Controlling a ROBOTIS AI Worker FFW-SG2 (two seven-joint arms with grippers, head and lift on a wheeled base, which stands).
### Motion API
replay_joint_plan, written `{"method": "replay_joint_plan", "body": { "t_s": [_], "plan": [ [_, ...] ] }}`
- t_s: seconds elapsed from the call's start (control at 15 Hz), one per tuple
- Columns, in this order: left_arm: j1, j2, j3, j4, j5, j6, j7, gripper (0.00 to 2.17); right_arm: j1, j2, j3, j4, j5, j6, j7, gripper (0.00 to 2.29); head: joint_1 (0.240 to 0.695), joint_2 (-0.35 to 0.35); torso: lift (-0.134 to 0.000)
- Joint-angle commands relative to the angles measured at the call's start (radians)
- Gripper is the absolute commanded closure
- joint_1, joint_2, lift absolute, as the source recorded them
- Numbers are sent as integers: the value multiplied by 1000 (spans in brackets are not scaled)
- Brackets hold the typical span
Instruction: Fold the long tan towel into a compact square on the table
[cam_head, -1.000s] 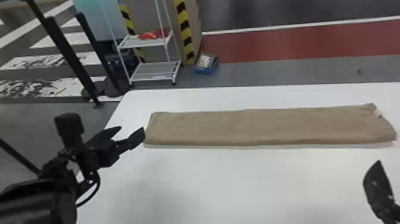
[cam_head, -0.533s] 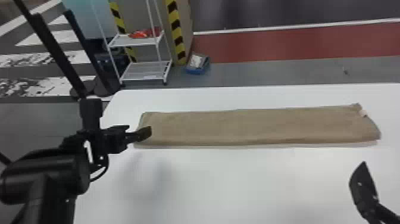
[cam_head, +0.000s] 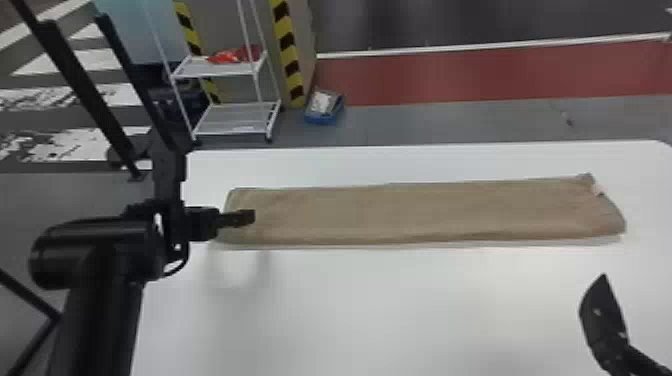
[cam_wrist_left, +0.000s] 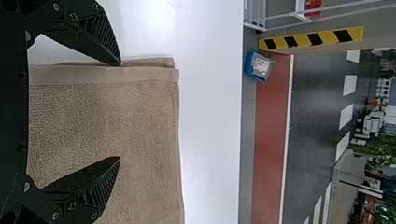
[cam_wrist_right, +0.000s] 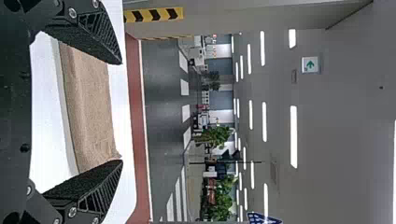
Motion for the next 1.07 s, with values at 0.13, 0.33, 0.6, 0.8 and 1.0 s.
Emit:
{"method": "replay_joint_plan", "body": {
  "t_s": [0.13,0.33,0.6,0.8,1.0],
  "plan": [
    [-38,21,-5,93,-8,-8,6,194,3,1,1,-1,1,-2,0,140,695,186,-123],
    [-38,27,-2,93,-8,-11,3,201,0,1,1,0,1,-2,0,140,695,198,-123],
    [-38,30,-2,109,-28,-11,-46,478,-1,1,1,2,0,1,0,140,695,204,-123],
    [-38,30,12,112,-28,-26,-67,1646,-3,1,1,2,0,1,0,140,695,198,-123],
    [-18,30,27,71,-25,-29,-80,1916,-9,1,1,8,0,1,0,140,695,202,-123]
  ]
}}
